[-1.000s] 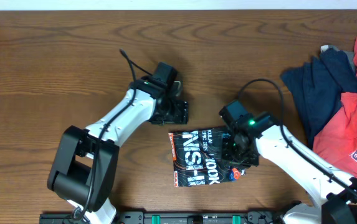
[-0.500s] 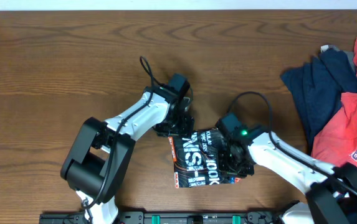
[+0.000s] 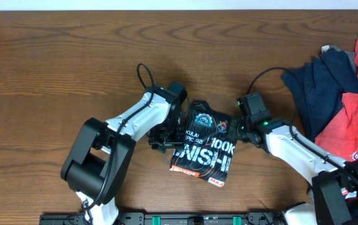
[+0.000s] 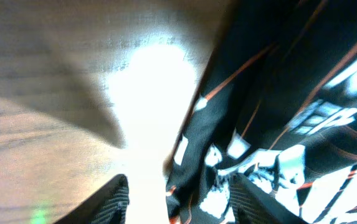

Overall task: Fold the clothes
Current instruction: 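Grasp the folded black jersey's sides with both grippers, then lift the folded jersey with the left gripper and carry it left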

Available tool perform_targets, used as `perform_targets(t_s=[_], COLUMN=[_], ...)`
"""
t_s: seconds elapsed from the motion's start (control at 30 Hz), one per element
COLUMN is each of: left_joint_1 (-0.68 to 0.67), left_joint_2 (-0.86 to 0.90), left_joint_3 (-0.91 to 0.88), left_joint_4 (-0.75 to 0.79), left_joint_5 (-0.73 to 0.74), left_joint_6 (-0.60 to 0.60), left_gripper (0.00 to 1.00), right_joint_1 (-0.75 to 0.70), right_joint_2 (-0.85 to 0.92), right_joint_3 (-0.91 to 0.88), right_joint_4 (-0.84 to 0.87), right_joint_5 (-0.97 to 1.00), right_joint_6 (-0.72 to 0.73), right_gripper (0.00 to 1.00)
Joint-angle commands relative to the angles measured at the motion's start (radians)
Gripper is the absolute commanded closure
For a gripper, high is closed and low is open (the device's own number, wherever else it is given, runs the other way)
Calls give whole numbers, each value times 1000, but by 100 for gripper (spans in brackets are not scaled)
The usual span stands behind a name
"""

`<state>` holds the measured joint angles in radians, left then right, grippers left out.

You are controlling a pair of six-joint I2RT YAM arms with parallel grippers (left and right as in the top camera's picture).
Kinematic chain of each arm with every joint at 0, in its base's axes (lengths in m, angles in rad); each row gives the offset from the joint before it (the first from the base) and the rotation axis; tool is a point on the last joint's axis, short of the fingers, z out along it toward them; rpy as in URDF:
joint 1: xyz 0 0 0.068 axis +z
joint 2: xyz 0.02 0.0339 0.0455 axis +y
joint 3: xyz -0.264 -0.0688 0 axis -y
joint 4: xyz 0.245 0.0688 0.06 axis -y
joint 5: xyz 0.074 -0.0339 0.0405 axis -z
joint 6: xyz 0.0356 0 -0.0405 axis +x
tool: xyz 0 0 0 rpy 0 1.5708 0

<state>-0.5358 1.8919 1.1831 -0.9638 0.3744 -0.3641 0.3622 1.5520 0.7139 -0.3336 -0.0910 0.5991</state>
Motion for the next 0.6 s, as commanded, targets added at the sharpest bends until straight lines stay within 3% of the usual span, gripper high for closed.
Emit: perform_targets(t_s=[0.0, 0.03, 0.1, 0.2, 0.37, 0.57], left_joint_1=[10, 15, 28, 43, 49, 49], left_joint_2=[-98, -124, -167, -194, -151, -30], left_joint_3=[12, 12, 12, 12, 12, 12], left_joint_4=[41, 62, 121, 232, 388, 462], left_joint_5=[-25, -51, -94, -95, -42, 46], left_joint_6=[-81, -99, -113, -93, 43, 98], left_gripper=[41, 36, 1, 2, 2, 2], right_joint_1=[-9, -8, -8, -13, -17, -17], right_joint_2=[11, 10, 7, -10, -75, -175], right_joint_3=[22, 33, 52, 85, 149, 188], right_joint_4=[0, -21, -69, -156, -300, -408], right_joint_5=[30, 31, 35, 72, 149, 170], right_joint_6=[-153, -161, -163, -163, -163, -163], right_gripper=[58, 55, 52, 47, 42, 38])
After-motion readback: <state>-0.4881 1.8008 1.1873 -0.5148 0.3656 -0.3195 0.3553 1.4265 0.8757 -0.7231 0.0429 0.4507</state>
